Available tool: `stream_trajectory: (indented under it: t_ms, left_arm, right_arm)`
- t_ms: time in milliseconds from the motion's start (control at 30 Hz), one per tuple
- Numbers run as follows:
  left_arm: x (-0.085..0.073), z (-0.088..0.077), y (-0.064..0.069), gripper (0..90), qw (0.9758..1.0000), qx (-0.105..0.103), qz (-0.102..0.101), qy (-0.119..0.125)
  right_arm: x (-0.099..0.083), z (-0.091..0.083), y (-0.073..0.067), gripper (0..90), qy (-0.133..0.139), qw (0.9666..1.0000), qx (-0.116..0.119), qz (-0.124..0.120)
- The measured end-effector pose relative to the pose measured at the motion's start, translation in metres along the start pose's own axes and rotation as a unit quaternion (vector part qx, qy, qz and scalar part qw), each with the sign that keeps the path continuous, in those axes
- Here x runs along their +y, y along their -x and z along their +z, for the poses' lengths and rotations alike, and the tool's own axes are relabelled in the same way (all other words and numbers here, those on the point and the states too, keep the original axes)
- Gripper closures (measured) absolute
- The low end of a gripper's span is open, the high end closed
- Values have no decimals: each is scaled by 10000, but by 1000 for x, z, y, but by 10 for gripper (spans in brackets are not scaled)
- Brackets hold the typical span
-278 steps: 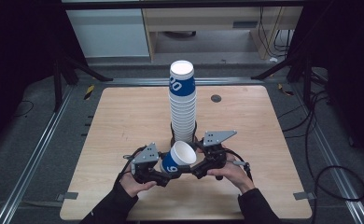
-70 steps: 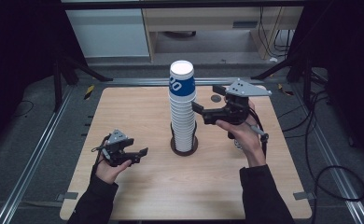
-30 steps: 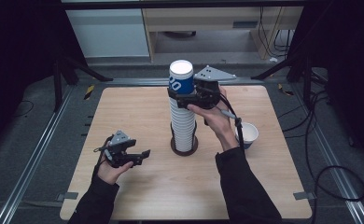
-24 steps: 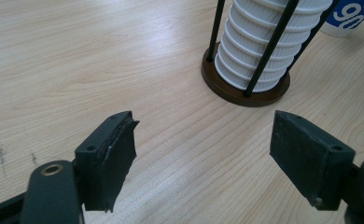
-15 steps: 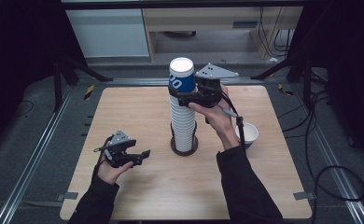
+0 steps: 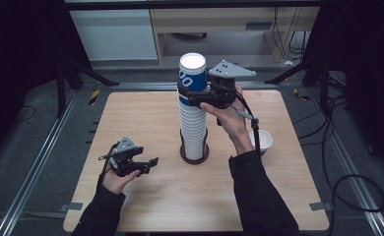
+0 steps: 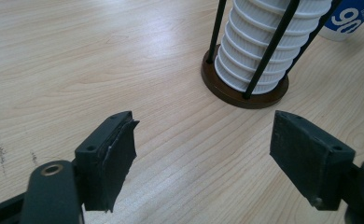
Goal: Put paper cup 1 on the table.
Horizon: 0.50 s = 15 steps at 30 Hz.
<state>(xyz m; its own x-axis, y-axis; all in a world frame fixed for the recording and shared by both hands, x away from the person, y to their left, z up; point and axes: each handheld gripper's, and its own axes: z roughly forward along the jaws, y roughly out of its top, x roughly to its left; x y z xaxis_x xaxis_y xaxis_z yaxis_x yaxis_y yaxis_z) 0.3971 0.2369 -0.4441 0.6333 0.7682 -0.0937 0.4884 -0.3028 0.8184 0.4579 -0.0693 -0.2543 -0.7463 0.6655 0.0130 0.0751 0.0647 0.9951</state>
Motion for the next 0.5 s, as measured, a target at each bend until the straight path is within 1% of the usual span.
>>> stream_trajectory:
  t_ms: [233, 500]
  left_arm:
    - [0, -1, -1, 217, 10000, -17, -43, 39]
    - [0, -2, -1, 215, 10000, -37, -43, 75]
  right_arm:
    - [10, -2, -1, 209, 157, 9999, -12, -43]
    - [23, -11, -1, 210, 372, 9993, -49, -64]
